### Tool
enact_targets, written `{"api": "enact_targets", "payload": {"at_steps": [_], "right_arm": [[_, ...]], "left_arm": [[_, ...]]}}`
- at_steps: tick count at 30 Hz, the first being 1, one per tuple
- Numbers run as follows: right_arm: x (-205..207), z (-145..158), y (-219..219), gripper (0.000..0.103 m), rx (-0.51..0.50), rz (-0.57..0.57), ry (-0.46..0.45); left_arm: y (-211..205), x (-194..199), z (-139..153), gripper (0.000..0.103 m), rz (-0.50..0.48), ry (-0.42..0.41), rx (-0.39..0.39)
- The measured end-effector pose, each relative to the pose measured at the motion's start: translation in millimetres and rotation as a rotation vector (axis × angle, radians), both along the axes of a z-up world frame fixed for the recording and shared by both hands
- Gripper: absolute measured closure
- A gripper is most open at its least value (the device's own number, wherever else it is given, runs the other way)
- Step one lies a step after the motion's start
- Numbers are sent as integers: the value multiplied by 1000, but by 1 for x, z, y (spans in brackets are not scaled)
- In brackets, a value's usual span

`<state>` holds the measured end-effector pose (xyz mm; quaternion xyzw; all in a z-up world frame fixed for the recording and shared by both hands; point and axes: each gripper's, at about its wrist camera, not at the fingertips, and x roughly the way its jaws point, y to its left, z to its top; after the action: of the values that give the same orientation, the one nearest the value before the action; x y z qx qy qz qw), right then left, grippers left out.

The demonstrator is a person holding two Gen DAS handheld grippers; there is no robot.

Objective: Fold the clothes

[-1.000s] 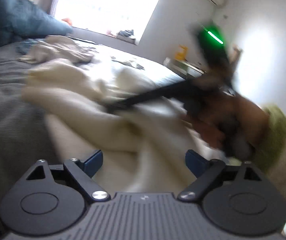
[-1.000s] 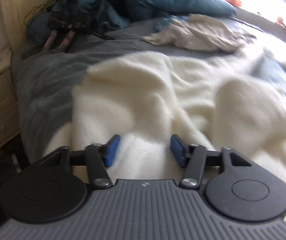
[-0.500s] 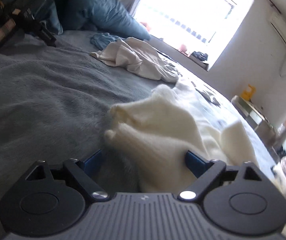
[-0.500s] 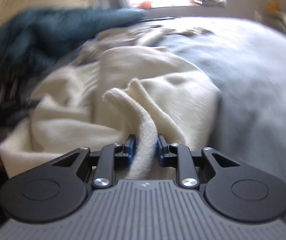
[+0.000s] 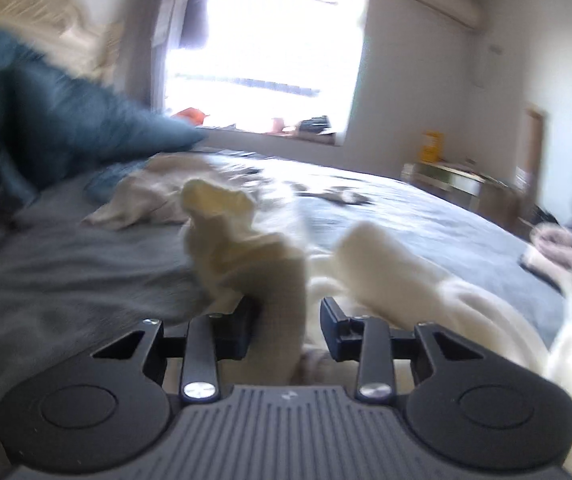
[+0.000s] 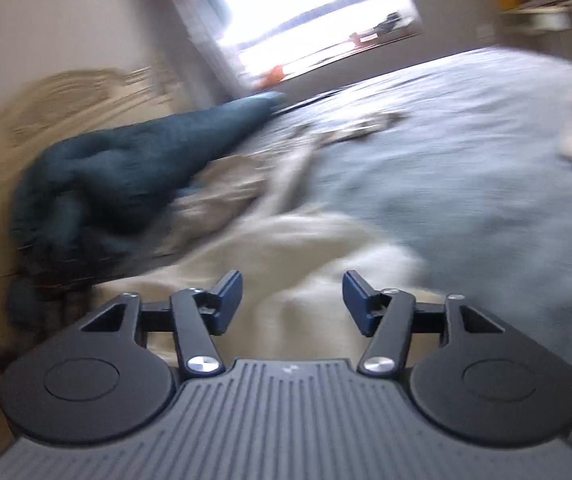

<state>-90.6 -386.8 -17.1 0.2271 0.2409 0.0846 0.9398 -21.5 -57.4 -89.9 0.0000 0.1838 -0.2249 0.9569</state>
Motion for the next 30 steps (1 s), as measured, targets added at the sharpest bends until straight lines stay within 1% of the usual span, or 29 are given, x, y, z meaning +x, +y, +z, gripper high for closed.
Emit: {"api": "enact_targets", "payload": {"at_steps": [3, 5, 8, 10, 11, 12, 14, 15, 16, 17, 18, 19, 20, 21, 23, 25, 26, 27, 28, 30], "right_arm": [[66, 4, 31, 39, 77, 158, 59], [115, 3, 52, 38, 89, 223, 108], [188, 2, 90, 37, 56, 298, 204], [231, -6, 117, 34, 21, 385, 301], [252, -12, 131, 31, -6, 428, 359], [269, -20, 144, 31, -39, 456, 418], [295, -40, 166, 31, -94, 478, 524], [305, -51, 174, 33, -121, 495, 573], [307, -58, 180, 34, -150, 505, 591], [304, -64, 184, 43, -183, 511, 589], [300, -68, 187, 54, -209, 518, 577], [296, -70, 188, 62, -228, 526, 553], [290, -71, 186, 81, -234, 532, 533], [284, -73, 181, 86, -222, 527, 518], [275, -74, 168, 95, -202, 503, 481], [269, -72, 153, 96, -172, 471, 447], [266, -71, 146, 97, -154, 455, 431], [263, -70, 138, 97, -134, 443, 417], [260, -69, 131, 97, -112, 435, 405], [256, -70, 120, 97, -78, 418, 386]], "left_arm": [[-16, -9, -7, 67, -44, -56, 83], [-22, -14, -11, 66, -75, -90, 124], [-29, -21, -17, 64, -113, -129, 165], [-32, -22, -20, 63, -132, -148, 181], [-33, -22, -22, 62, -141, -152, 183], [-32, -20, -22, 62, -147, -155, 182], [-32, -19, -24, 61, -158, -157, 179], [-30, -20, -24, 61, -161, -158, 176], [-29, -21, -24, 60, -164, -158, 173], [-27, -22, -24, 57, -166, -159, 170], [-25, -23, -24, 55, -167, -155, 166], [-21, -24, -23, 54, -166, -144, 160], [-17, -25, -20, 53, -162, -126, 151], [-12, -27, -17, 53, -160, -110, 141], [2, -29, -8, 51, -165, -79, 113], [20, -29, 0, 50, -154, -46, 62], [30, -28, 3, 46, -141, -33, 40], [37, -25, 4, 42, -115, -27, 36], [44, -22, 4, 39, -85, -23, 37], [53, -10, 3, 38, -35, 15, 47]]}}
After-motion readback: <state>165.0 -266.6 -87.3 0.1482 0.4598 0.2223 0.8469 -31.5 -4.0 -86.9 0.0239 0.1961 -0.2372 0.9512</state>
